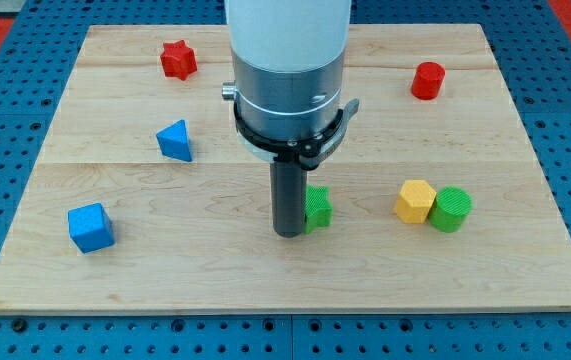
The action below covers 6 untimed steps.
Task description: Slide the green star closer to the yellow hexagon
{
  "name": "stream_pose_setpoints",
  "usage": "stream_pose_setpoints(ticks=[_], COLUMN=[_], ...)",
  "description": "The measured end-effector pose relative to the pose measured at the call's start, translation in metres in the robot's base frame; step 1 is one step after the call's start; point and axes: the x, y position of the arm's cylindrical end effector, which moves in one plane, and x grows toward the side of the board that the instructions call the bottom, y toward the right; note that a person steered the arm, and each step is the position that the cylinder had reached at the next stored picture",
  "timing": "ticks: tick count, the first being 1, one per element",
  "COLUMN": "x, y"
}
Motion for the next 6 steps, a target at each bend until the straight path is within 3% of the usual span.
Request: stream_pose_setpoints(ticks=[4,6], x=[-0.04,-0.035], y=[-0.013,0.066])
